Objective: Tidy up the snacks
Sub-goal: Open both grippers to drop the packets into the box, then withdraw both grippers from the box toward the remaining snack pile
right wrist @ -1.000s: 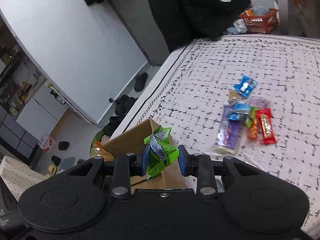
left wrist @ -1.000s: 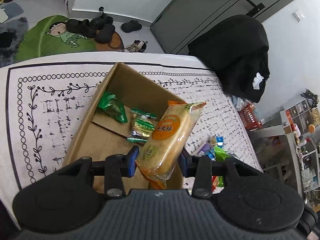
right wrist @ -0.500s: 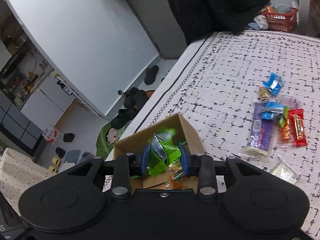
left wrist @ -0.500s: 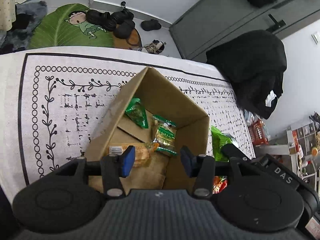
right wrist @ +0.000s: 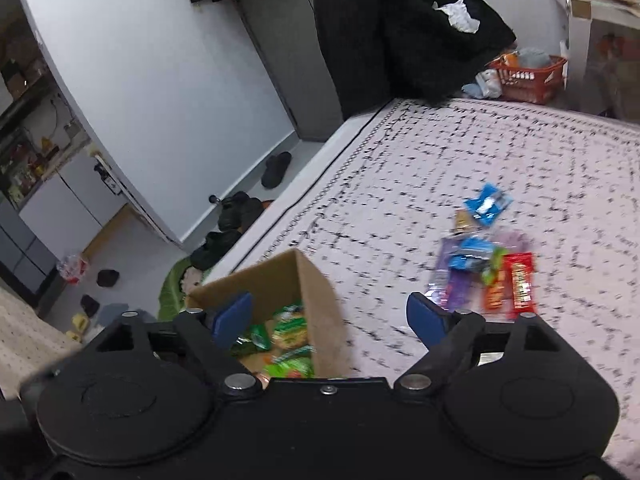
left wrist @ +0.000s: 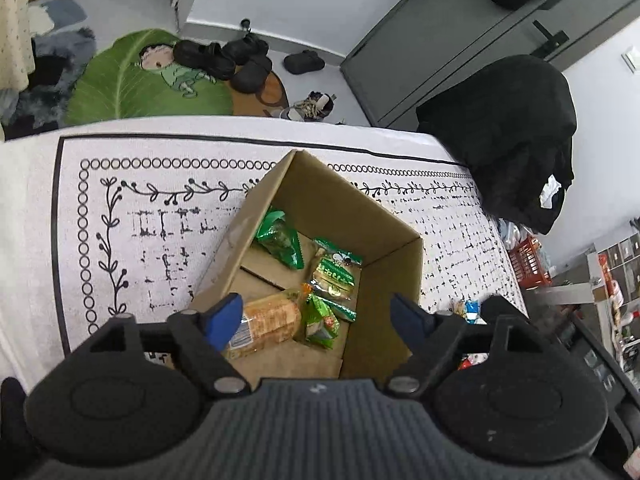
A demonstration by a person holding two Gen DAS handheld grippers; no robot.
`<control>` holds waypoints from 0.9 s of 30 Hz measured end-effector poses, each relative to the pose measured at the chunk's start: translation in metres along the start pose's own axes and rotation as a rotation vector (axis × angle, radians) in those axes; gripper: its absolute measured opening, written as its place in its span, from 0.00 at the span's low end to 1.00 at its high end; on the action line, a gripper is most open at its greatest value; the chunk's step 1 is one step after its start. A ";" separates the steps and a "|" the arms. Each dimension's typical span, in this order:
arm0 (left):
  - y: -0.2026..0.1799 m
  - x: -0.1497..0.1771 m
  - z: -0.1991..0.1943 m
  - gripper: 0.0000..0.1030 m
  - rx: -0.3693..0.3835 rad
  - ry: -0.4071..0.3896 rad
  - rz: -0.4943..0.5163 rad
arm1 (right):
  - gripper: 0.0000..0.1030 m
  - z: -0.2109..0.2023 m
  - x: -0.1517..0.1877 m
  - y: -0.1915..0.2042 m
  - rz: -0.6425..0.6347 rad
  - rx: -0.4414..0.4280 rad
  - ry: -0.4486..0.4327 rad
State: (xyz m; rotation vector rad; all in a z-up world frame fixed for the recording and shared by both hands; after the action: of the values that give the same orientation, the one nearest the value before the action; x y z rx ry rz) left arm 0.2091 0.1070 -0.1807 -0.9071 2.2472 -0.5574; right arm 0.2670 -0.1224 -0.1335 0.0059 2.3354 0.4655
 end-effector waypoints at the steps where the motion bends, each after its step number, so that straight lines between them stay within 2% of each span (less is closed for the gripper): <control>1: 0.000 0.001 -0.001 0.87 -0.020 -0.009 0.002 | 0.86 -0.003 0.000 -0.003 -0.007 0.005 -0.008; 4: -0.002 0.002 -0.005 0.96 -0.020 -0.027 0.013 | 0.92 -0.013 0.001 -0.011 0.000 0.009 -0.025; 6: -0.004 0.003 -0.007 1.00 -0.023 -0.038 0.023 | 0.92 -0.017 0.002 -0.016 0.001 0.005 -0.025; 11: -0.016 0.006 -0.013 1.00 -0.017 -0.053 0.074 | 0.93 -0.027 0.005 -0.032 -0.011 0.008 -0.018; 17: -0.038 0.014 -0.021 1.00 -0.006 -0.085 0.179 | 0.94 -0.040 0.004 -0.057 -0.007 0.021 -0.017; 27: -0.072 0.046 -0.016 1.00 0.032 -0.021 0.333 | 0.98 -0.062 -0.001 -0.106 0.007 0.060 -0.018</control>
State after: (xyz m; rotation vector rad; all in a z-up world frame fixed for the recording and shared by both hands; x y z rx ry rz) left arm 0.2054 0.0280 -0.1462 -0.5031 2.2978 -0.4263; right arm 0.2397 -0.2417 -0.1277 0.0469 2.3319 0.3968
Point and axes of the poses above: each gripper's, at about its wrist camera, not at the fingertips, and z roughly the way its jaws point, y to its left, x to its underside, the point moved 3 cm from there along z, roughly the way its jaws point, and after that the axes turned 4 degrees about x, right-handed, at the moved point
